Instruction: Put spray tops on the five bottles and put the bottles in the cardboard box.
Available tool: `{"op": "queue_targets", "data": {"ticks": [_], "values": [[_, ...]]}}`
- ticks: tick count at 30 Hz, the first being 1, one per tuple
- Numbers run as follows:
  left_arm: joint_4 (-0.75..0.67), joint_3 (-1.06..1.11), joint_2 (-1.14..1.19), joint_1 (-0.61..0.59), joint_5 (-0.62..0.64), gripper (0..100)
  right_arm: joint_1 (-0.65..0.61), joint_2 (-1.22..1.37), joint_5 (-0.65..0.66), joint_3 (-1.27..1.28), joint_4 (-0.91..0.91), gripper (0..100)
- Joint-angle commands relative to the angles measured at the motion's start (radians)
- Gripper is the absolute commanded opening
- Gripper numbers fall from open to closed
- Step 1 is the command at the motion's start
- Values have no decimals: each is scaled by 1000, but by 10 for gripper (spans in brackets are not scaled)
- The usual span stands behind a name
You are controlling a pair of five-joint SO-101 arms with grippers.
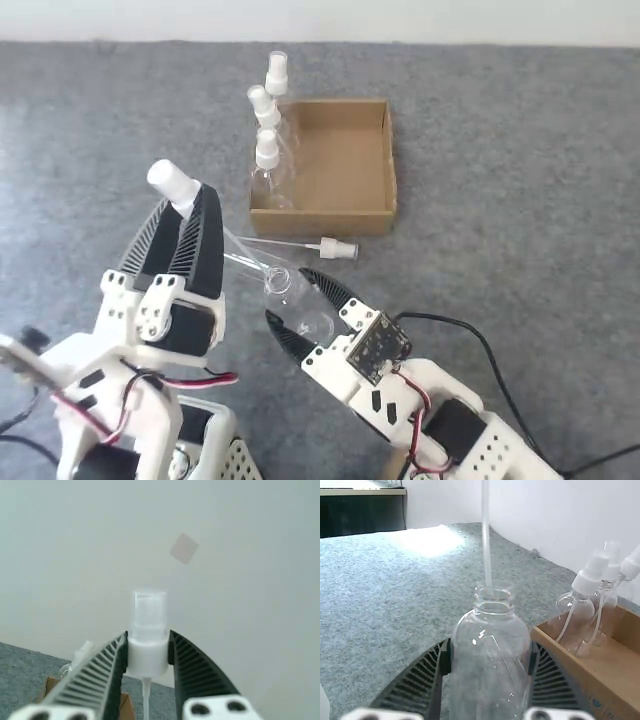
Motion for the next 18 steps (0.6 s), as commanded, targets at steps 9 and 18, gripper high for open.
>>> {"op": "queue_targets", "data": {"ticks": [9,18], "values": [[-3,-12,-8,2,8,12,1,-5,23,21,-2,118],[0,-4,-8,-6,-43,12,1,-12,25,21,-4,118]]}}
